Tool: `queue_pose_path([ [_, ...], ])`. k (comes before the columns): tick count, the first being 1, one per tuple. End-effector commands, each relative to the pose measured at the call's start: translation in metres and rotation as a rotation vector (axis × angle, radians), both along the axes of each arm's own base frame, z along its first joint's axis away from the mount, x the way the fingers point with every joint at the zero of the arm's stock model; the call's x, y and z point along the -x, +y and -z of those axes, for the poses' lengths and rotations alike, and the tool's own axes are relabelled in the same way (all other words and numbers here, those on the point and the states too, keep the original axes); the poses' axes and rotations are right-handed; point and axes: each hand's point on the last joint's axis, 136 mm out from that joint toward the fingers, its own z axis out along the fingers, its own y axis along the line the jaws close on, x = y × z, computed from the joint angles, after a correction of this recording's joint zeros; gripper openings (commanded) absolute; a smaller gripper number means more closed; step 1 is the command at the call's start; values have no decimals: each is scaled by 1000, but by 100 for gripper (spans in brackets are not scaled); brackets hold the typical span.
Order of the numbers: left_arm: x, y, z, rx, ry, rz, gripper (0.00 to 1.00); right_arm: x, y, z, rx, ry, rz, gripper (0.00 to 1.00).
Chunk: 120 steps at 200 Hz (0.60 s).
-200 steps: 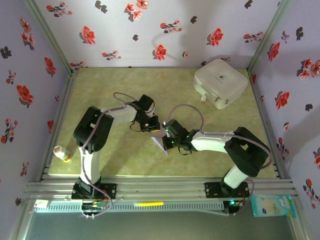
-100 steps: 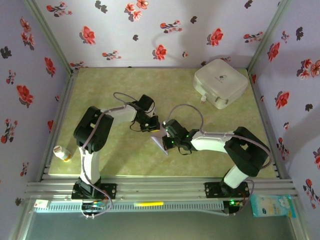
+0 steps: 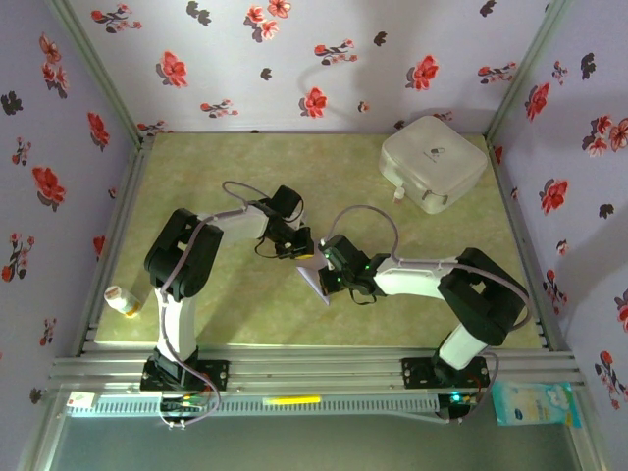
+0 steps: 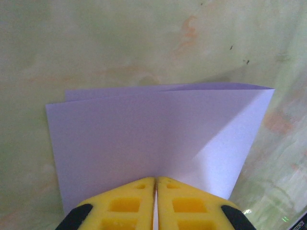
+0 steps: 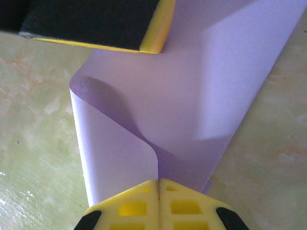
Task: Fold a paper plane with a square sheet of paper (pick it up from the middle)
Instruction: Third fold the triangle at the center of the table.
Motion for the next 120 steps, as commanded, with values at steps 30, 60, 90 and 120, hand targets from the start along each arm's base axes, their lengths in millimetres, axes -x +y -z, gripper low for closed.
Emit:
queue_pose_path([
  [30,4,3,0,-31,10,-7,10,-6,-1,5,6,1,33,0],
  [60,4,3,1,-32,11,-7,10,-6,-2,7,11,1,35,0],
  [90,3,3,0,-30,8,-5,10,-6,-1,8,13,4,32,0],
  [120,3,3,-2,-30,6,-6,10,-5,-1,9,21,11,30,0],
])
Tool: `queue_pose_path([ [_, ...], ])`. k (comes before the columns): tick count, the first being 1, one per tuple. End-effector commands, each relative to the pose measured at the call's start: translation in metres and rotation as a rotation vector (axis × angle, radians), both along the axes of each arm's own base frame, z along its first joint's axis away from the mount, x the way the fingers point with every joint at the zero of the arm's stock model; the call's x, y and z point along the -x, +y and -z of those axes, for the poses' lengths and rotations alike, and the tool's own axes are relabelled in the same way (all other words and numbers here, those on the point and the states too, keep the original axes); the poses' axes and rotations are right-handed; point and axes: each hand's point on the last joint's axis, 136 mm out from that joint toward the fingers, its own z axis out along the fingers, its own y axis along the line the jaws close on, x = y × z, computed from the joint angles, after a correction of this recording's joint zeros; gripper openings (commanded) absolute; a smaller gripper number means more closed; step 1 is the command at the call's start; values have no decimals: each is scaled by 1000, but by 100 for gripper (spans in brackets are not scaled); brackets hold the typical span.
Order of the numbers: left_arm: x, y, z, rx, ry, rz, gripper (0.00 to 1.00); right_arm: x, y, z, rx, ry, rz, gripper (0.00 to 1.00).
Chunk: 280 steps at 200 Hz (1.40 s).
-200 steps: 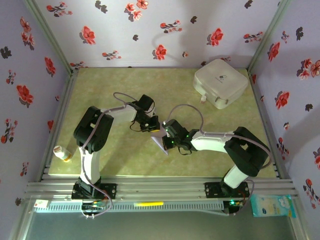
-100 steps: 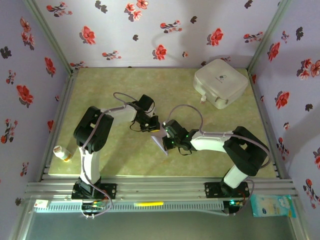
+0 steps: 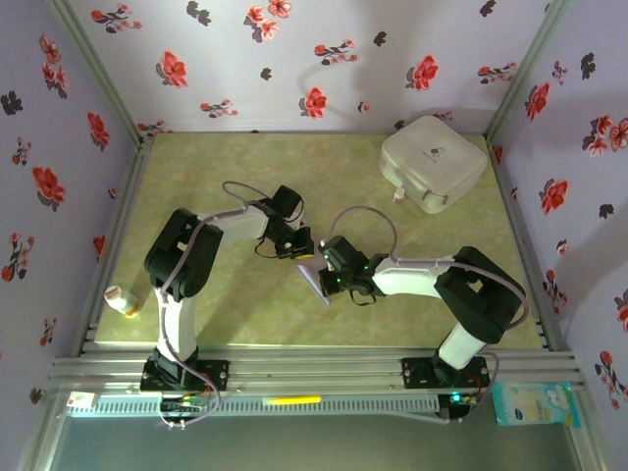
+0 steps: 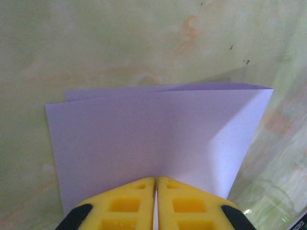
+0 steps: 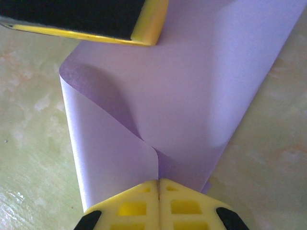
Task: Fold a paper plane with a square sheet of paper (pick it up from the middle)
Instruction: Third fold the triangle at the center of the table.
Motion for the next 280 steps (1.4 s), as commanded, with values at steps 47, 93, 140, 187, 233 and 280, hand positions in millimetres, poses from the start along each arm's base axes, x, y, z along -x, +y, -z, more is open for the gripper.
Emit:
queue_pose_path([
  [47,-10,-5,-27,8,-53,1,12,-5,-3,4,15,3,32,0],
  [93,-22,2,-66,42,-141,-47,21,-4,-5,5,13,2,38,0],
  [140,-5,18,-83,93,-170,-126,7,-4,-5,5,9,3,41,0],
  [187,31,13,-101,360,-129,-201,0,-3,-7,5,12,1,46,0],
  [233,47,5,-84,437,-94,-261,0,-3,-9,5,24,-1,47,0],
  [280,56,-3,-62,393,-60,-247,0,-3,-10,5,27,0,47,0],
])
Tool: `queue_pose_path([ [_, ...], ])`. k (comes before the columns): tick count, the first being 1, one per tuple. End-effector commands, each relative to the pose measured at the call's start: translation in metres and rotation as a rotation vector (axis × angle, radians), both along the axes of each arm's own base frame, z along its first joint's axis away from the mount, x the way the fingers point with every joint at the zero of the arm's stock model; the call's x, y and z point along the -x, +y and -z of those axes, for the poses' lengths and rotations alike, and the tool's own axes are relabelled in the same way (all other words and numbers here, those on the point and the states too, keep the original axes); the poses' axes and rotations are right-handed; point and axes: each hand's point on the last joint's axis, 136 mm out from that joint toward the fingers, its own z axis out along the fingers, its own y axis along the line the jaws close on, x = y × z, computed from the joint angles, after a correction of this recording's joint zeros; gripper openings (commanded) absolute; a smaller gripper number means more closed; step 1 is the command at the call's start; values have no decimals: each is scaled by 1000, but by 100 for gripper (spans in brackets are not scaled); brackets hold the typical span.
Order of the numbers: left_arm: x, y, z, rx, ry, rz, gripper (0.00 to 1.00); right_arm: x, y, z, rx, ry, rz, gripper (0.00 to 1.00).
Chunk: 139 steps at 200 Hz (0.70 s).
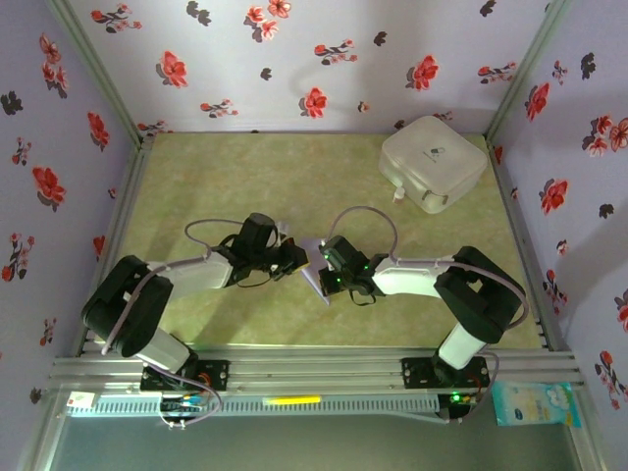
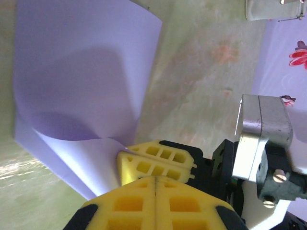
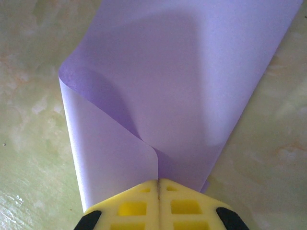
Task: Fold a paper plane with a square sheet of paper (pick it up from the middle)
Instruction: Third fold the triangle at the center of the table.
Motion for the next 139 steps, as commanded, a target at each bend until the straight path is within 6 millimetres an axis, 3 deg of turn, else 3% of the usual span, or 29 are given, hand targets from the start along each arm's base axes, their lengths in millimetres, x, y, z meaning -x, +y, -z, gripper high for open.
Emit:
queue_pose_path([
  [1,0,-8,6,13,8,-1,0,-2,-9,4,31,-6,28,0],
  [55,8,-7,26,-38,33,18,0,-2,-9,5,26,-3,35,0],
  [139,6,-11,38,-62,46,33,0,-1,-8,9,27,9,34,0],
])
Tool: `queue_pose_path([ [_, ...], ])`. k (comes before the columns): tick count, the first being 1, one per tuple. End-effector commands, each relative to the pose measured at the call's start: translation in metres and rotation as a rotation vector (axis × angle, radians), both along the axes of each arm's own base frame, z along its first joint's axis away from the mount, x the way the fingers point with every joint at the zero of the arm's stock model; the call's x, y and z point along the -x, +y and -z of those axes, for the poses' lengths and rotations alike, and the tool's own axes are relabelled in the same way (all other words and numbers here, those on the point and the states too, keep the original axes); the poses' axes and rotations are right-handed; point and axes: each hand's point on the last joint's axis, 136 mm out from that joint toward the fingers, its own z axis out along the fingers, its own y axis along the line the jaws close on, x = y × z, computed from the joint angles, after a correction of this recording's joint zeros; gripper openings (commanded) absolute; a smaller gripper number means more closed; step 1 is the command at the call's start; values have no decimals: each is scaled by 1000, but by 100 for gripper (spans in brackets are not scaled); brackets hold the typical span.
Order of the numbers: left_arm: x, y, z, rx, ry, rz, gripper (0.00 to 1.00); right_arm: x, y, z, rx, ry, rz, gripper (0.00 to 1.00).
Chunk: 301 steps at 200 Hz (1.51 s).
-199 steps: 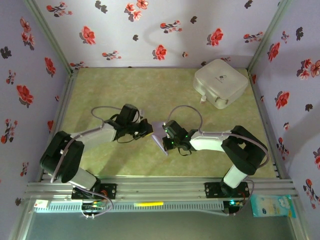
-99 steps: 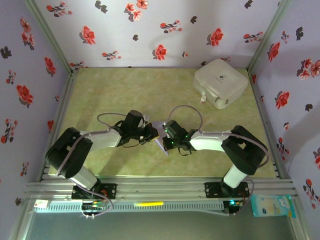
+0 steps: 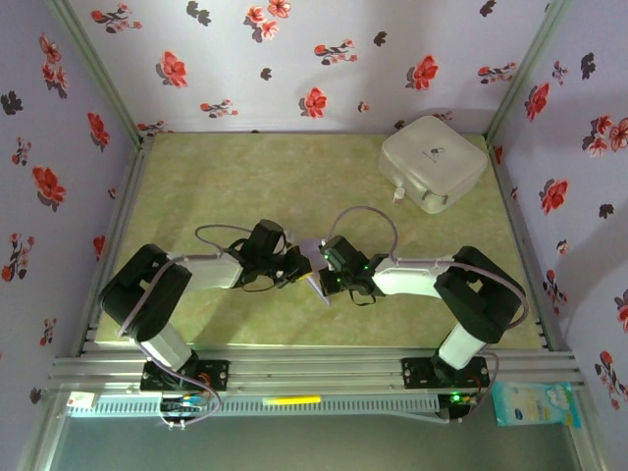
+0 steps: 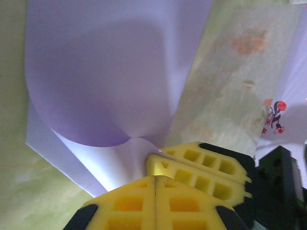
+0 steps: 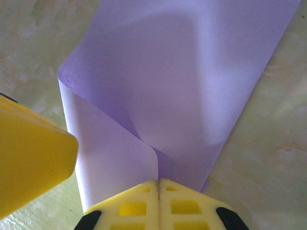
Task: Fold a paper plane with a square sheet of paper (pick it up from the middle)
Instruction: Third fold the triangle at the center of the table.
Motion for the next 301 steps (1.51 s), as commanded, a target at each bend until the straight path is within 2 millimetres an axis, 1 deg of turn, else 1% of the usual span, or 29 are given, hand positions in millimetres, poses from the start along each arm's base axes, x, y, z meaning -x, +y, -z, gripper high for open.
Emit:
queue_pose_path([
  [1,-4,-5,0,-3,-25,13,0,-1,-8,9,27,8,29,0],
  [23,-4,-5,4,-8,-21,13,0,-1,-7,9,27,9,28,0],
  [62,-6,-8,0,16,-30,12,0,-1,-8,9,29,9,27,0],
  [90,-5,-11,3,19,-26,29,0,-1,-8,9,29,11,27,0],
  [123,-4,-13,14,8,0,39,0,0,-9,10,33,11,28,0],
  [171,3,-2,30,-46,16,33,0,0,-9,11,31,12,30,0],
  [206,5,2,40,-71,27,39,0,-1,-7,9,24,12,28,0],
  [244,9,6,50,-94,43,39,0,-5,1,-9,-15,-9,25,2],
  [261,9,7,52,-103,43,40,0,-8,3,-18,-34,-24,36,5],
  [268,9,8,52,-108,42,40,0,-9,3,-21,-35,-27,40,8],
  [282,10,9,53,-112,42,45,0,-10,-2,-29,-30,-35,65,19],
  [301,10,9,53,-115,43,46,0,-12,-10,-42,-20,-43,120,30],
])
